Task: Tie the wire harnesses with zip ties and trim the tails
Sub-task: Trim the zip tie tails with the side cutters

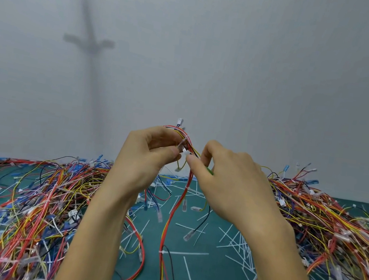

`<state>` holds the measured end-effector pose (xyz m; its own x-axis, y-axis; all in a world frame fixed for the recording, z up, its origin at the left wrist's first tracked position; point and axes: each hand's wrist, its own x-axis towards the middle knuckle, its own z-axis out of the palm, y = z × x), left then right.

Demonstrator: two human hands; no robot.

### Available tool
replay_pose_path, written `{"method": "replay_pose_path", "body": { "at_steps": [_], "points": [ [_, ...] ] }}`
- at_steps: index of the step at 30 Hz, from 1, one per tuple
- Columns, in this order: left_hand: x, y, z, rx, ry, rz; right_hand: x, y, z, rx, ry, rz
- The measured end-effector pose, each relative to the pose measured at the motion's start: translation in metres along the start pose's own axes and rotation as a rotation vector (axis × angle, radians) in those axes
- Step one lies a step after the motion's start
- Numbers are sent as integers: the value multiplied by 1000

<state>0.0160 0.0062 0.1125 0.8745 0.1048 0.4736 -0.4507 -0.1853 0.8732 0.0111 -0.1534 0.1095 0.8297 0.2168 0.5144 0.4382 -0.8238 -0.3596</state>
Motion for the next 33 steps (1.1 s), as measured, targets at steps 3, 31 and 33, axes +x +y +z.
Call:
{"method": "replay_pose_path", "body": {
  "at_steps": [3, 31, 33],
  "points": [
    [0, 0, -1, 4, 2, 4, 1, 1, 0, 16, -5, 7],
    [-2, -1, 0, -52, -34, -22, 6, 8, 0, 122, -30, -33],
    [-2, -1, 1, -84, -37, -26, 6, 9, -1, 142, -33, -34]
  ]
}}
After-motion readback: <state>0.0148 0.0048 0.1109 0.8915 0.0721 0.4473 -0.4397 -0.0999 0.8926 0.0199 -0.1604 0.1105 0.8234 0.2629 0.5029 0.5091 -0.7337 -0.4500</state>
